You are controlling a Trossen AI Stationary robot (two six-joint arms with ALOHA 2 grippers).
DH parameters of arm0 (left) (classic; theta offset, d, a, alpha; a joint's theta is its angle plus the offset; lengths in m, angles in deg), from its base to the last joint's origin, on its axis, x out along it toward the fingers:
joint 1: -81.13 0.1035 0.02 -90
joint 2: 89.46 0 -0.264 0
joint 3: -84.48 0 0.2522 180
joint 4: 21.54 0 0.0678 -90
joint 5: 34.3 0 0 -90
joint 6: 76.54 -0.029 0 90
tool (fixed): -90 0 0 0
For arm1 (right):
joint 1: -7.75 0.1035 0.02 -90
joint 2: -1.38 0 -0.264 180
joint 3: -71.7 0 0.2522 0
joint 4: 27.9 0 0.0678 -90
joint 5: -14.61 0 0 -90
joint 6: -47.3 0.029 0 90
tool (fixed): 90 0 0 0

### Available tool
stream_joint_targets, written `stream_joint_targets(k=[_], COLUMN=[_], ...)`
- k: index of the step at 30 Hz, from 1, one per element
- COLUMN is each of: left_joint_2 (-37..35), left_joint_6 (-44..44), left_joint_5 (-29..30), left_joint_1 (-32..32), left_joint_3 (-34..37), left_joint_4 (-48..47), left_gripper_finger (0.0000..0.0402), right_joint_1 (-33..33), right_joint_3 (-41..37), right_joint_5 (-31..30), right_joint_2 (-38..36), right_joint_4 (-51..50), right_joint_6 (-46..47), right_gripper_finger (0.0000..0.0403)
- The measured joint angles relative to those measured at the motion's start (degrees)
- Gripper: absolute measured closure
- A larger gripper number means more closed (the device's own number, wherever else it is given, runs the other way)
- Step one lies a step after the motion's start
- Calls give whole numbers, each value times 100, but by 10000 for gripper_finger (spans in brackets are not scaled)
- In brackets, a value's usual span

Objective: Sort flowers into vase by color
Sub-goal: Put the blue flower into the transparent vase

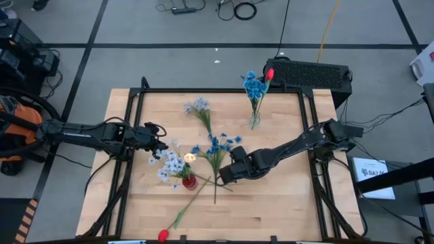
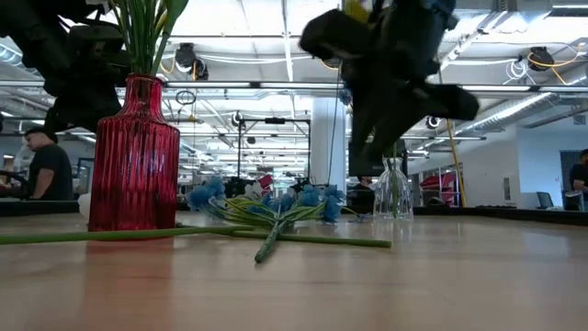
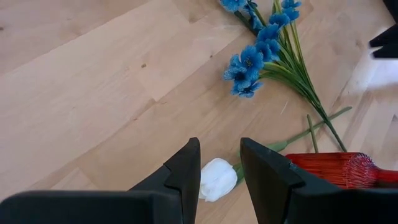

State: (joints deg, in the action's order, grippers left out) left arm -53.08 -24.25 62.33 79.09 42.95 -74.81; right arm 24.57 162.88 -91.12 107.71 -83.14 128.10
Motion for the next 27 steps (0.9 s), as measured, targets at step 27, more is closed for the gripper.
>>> stream_joint_targets(k=[27], left_joint_2=[205], left_joint_6=[-180], left_joint_5=[225], left_joint_1=[2], left_joint_3=[0], left_joint_4=[9], left_gripper_finger=[281], right_joint_1=[-1087], right_joint_3=[557], right_joint_5=[1914], right_joint_2=[1520], right_joint_4=[1628], right_joint_6=[-1093], right_gripper_finger=[190])
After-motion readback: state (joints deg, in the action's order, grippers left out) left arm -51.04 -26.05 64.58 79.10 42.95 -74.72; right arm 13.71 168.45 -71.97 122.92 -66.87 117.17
